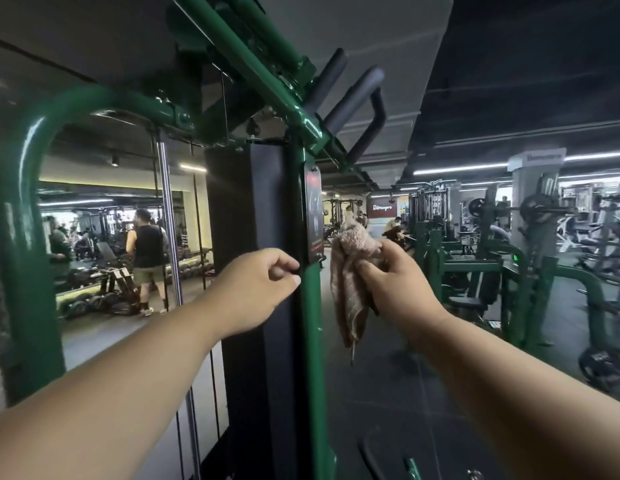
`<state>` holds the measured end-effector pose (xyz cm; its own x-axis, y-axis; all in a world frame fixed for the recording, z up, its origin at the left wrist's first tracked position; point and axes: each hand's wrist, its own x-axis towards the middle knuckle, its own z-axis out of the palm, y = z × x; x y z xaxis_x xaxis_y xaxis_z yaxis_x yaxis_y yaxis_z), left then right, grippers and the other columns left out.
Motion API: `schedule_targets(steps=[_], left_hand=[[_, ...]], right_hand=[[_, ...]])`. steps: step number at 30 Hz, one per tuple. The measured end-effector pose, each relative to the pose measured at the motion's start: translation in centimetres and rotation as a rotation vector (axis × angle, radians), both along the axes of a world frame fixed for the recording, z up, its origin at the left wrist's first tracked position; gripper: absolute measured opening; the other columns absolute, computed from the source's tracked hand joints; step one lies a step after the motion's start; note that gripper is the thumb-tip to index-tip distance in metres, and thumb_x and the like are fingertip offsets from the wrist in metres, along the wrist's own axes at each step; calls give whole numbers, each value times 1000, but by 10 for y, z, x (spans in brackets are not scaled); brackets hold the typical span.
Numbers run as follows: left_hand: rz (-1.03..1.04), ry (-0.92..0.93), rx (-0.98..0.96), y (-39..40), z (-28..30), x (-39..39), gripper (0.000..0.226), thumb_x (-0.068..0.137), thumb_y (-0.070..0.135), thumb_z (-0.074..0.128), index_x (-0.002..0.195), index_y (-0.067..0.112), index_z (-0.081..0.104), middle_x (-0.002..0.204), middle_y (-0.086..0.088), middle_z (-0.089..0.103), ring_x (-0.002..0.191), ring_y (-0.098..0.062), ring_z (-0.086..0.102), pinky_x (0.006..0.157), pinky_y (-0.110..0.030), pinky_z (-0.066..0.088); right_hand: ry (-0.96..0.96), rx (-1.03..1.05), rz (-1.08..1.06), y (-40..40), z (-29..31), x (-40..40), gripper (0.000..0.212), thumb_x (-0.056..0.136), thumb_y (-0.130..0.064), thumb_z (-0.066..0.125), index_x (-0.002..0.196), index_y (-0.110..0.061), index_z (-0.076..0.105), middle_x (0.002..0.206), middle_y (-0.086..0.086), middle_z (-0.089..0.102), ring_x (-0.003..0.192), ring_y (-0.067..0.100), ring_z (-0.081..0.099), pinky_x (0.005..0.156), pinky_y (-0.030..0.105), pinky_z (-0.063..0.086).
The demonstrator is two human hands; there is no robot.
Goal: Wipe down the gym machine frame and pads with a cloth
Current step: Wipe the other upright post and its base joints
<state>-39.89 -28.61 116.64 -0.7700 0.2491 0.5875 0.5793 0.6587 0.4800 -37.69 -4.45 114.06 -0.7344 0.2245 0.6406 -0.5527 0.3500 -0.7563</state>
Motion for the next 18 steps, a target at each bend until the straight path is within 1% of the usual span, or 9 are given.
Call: schedule_targets(steps=[3,5,7,9,10,11,13,16,18], left_hand=[[0,-40,9,17,-11,6,10,95,40,72,105,39,71,92,19,70,82,-1,66,79,-25,53],[10,-58,0,30,-17,12,9,96,38,72,104,38,71,91,17,71,81,-2,66,76,-24,52],[29,-65,-19,43,-25,17,8,95,37,72,103,38,71,90,17,71,80,1,65,72,-18,47],[60,-77,-43,53,-34,22,7,95,37,72,102,39,71,90,18,72,80,5,64,67,-9,42],[69,-90,-47,57,-39,23,7,95,36,72,101,39,71,90,17,73,80,5,64,68,-10,42],[74,-107,-48,61,-44,24,7,95,36,72,102,39,71,90,17,73,79,3,65,69,-14,44],[87,-134,-71,66,-53,25,8,96,34,71,103,38,71,90,16,74,77,-1,66,69,-21,48],[119,-142,-102,65,-57,20,9,97,34,70,106,36,71,90,15,74,77,-3,67,70,-21,51],[138,-133,-120,59,-54,12,10,96,36,70,106,36,71,89,18,73,78,-1,66,74,-25,54]], right_hand=[[-35,11,3,20,-12,8,23,98,-19,64,108,-38,69,96,-16,77,91,7,73,85,32,59],[-58,25,4,34,-20,11,23,97,-19,64,110,-37,69,98,-16,77,92,7,73,89,34,60],[-76,38,5,48,-30,14,22,96,-20,64,111,-35,69,98,-14,77,94,9,72,91,36,59],[-91,70,3,59,-41,15,24,95,-19,63,108,-38,69,97,-15,76,94,6,70,90,30,57],[-97,81,12,64,-46,15,26,95,-17,63,103,-42,68,97,-17,75,95,5,69,88,25,54],[-112,92,19,68,-51,14,30,95,-16,63,98,-46,66,96,-19,74,96,5,69,85,21,52],[-145,92,17,74,-61,9,35,95,-16,61,92,-50,63,95,-22,73,96,3,68,80,18,50],[-157,77,10,73,-71,-1,44,95,-14,60,94,-59,62,93,-28,72,89,-7,66,78,13,48],[-157,70,15,67,-71,-11,43,95,-13,59,104,-54,64,95,-27,73,90,-9,65,80,13,47]])
